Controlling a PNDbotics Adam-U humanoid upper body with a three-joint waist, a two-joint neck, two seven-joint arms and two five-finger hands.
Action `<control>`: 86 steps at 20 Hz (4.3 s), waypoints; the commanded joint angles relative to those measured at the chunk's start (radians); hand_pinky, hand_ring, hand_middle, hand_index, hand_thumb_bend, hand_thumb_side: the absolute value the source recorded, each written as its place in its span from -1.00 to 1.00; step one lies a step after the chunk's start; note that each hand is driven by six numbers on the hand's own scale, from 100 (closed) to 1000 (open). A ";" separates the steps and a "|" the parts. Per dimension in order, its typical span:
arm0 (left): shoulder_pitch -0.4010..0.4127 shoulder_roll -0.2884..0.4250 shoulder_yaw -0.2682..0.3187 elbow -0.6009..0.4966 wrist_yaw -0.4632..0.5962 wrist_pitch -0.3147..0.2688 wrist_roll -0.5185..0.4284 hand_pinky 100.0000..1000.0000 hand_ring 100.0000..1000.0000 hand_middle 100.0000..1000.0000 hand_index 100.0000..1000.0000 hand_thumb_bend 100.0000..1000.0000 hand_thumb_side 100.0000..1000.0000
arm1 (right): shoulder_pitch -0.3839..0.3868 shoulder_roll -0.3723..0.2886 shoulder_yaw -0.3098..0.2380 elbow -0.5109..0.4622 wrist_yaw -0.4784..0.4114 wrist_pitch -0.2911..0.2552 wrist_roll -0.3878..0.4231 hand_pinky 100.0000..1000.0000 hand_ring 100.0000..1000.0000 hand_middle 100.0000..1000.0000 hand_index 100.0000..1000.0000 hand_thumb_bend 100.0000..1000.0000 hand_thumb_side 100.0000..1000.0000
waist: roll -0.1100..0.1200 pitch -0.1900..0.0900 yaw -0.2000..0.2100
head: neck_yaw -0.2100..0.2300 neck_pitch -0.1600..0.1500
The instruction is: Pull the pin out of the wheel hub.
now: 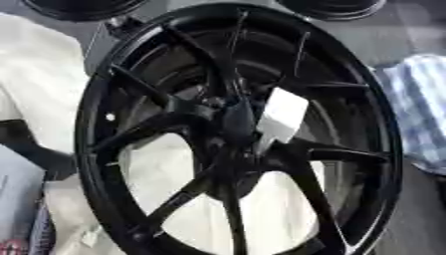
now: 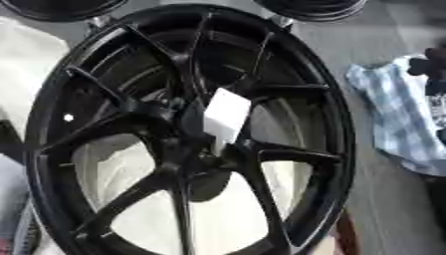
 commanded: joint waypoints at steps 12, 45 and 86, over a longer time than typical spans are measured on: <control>0.021 0.015 0.008 -0.016 -0.010 0.003 0.007 0.62 0.30 0.18 0.56 -1.00 0.47 | 0.016 -0.140 -0.017 -0.014 0.054 -0.075 0.046 0.89 0.65 0.20 0.56 -1.00 -0.19 | 0.000 -0.046 -0.019 | -0.008 0.037; 0.041 0.032 0.000 -0.016 -0.003 0.013 -0.005 0.61 0.30 0.17 0.56 -1.00 0.43 | -0.159 -0.610 0.169 -0.014 0.467 -0.243 0.387 0.75 0.69 0.44 0.56 -1.00 -0.71 | -0.013 -0.100 0.003 | -0.031 0.072; 0.006 0.037 -0.027 -0.016 0.007 0.023 -0.027 0.61 0.28 0.16 0.56 -1.00 0.50 | -0.520 -0.560 0.336 -0.014 0.419 -0.308 0.666 0.87 0.87 0.64 0.79 -1.00 -0.47 | -0.085 -0.052 0.121 | -0.079 0.085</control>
